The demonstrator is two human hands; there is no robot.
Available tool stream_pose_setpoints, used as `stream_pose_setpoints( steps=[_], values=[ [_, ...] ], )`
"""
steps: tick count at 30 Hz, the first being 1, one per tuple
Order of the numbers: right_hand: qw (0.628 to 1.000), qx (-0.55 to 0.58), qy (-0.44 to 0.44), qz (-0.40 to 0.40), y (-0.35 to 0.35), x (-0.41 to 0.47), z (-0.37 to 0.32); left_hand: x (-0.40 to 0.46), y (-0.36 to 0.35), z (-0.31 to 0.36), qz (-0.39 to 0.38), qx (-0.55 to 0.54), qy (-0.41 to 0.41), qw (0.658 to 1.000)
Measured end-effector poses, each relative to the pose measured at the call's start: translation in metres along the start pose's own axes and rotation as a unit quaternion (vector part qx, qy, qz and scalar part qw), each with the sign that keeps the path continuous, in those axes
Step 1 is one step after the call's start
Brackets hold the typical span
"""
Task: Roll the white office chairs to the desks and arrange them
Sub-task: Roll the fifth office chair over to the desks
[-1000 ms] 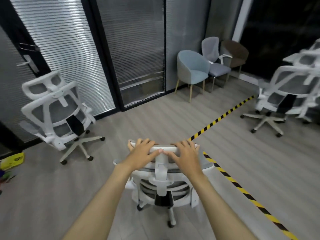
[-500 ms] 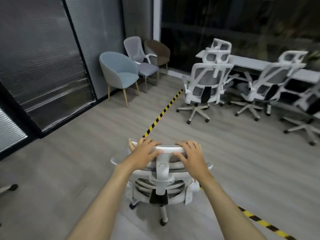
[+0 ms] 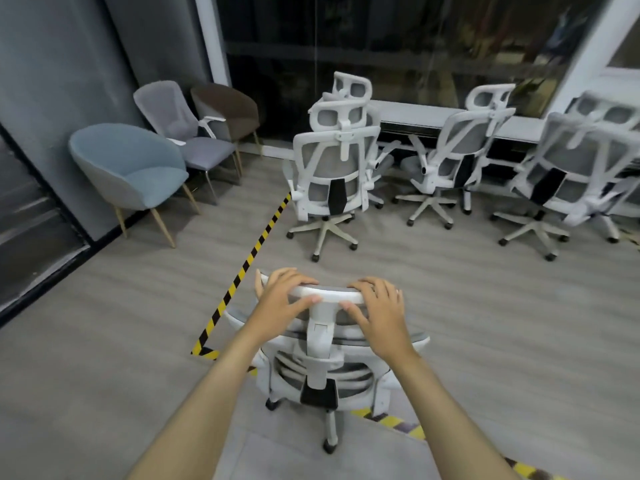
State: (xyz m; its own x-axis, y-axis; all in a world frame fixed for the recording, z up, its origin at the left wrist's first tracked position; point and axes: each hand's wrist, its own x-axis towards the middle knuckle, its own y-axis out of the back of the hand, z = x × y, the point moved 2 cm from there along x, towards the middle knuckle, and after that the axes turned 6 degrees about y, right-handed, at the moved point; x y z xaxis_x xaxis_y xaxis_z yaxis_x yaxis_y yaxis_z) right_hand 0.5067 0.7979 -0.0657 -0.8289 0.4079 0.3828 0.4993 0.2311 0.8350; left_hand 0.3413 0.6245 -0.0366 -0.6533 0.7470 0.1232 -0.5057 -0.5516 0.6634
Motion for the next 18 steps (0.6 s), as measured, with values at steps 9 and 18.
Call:
stream_pose_setpoints(
  steps=[9,18],
  values=[
    [0.996,-0.014,-0.066,-0.053,0.041,0.110,0.157,0.188,-0.096,0.060,-0.019,-0.010,0.010,1.000],
    [0.990,-0.056,-0.130,-0.020,0.061,0.219,0.299,0.379,-0.184,0.096,-0.067,-0.026,-0.044,0.996]
  ],
)
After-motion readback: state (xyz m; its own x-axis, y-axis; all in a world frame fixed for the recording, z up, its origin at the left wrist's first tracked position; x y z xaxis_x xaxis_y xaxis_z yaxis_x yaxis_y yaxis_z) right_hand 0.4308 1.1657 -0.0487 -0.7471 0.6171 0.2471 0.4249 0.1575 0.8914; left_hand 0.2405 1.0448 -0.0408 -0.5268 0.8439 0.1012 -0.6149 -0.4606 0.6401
